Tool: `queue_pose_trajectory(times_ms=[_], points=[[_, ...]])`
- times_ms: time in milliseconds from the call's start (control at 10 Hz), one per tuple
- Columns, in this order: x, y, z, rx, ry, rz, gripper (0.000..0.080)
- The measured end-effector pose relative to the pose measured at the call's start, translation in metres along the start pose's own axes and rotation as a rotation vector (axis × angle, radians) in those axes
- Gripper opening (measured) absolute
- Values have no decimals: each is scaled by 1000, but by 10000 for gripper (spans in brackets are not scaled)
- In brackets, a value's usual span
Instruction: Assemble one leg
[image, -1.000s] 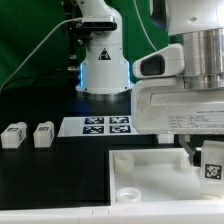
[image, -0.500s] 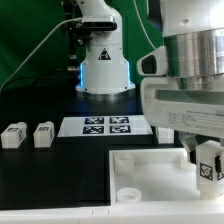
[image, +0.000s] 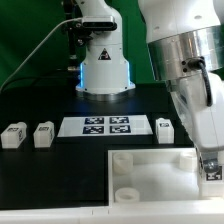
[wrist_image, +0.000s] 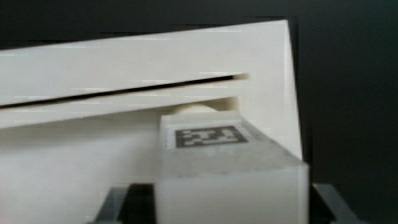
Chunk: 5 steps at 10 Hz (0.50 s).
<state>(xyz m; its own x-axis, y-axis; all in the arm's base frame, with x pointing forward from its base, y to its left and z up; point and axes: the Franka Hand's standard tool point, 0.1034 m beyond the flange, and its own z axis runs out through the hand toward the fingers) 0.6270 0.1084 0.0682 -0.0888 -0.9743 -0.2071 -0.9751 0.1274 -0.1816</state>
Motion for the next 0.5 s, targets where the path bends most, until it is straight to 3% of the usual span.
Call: queue_pose_trajectory(times_ms=[100, 200, 300, 400, 500], points=[[1, 0, 1, -1, 1, -3, 439], [1, 0, 1, -1, 1, -43, 439], [0, 1, 1, -2, 2, -52, 568], [-4, 2, 2, -15, 19, -205, 568], [-7, 3, 2, -28, 37, -380, 632]])
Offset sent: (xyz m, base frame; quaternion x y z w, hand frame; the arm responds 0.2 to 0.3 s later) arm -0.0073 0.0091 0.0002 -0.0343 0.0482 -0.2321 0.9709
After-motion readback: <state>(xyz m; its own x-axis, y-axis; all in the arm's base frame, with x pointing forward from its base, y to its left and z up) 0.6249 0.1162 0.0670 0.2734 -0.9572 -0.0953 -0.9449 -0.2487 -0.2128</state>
